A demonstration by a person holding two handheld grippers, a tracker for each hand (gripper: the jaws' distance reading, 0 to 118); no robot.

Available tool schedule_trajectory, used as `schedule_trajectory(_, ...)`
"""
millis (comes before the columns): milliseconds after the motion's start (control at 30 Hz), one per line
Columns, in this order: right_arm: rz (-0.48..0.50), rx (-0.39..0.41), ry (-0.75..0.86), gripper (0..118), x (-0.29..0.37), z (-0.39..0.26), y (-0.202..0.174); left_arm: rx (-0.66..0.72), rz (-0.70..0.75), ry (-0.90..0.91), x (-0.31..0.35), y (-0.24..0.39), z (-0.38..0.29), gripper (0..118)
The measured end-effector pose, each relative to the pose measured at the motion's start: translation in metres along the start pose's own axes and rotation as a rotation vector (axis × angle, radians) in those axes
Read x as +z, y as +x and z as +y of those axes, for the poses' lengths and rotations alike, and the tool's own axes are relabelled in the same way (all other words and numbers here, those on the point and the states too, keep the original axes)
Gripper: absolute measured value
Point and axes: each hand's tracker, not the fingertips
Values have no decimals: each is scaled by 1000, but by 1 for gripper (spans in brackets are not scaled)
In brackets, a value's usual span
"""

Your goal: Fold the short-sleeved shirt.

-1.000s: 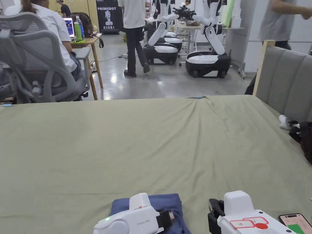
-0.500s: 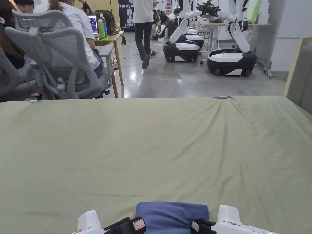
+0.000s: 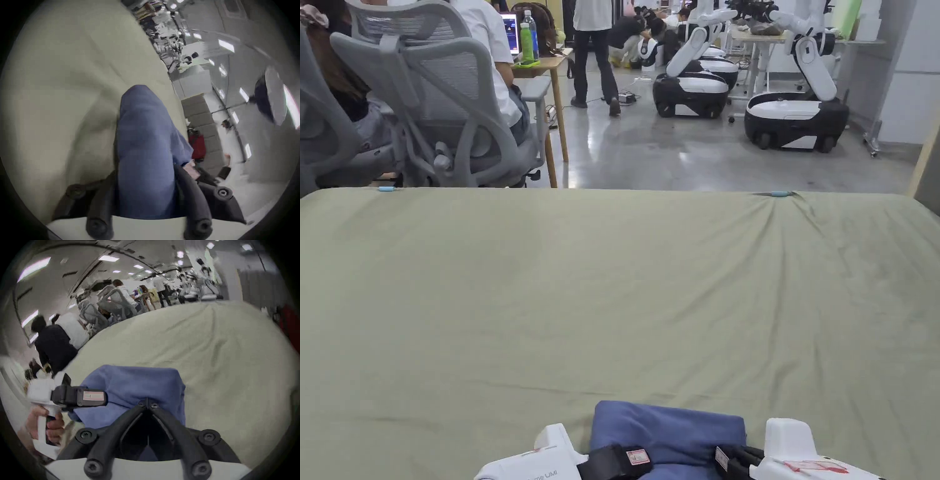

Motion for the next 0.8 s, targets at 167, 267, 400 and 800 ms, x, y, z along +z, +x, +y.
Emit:
schedule_trajectory(167,-93,168,50,0,11,2,-75,-188,118,60,57,-4,17,24)
schedule_trajectory(267,-90,224,62,0,12,0,-118,-244,183,74,97,-24,35,24)
schedule_trajectory(400,-75,222,83,0,10,-2,-167,-287,239,86,154,-53,64,24)
schedule_trajectory(800,-21,281,100,0,-24,-2,-289,-320,416,70,292,-166,182,23)
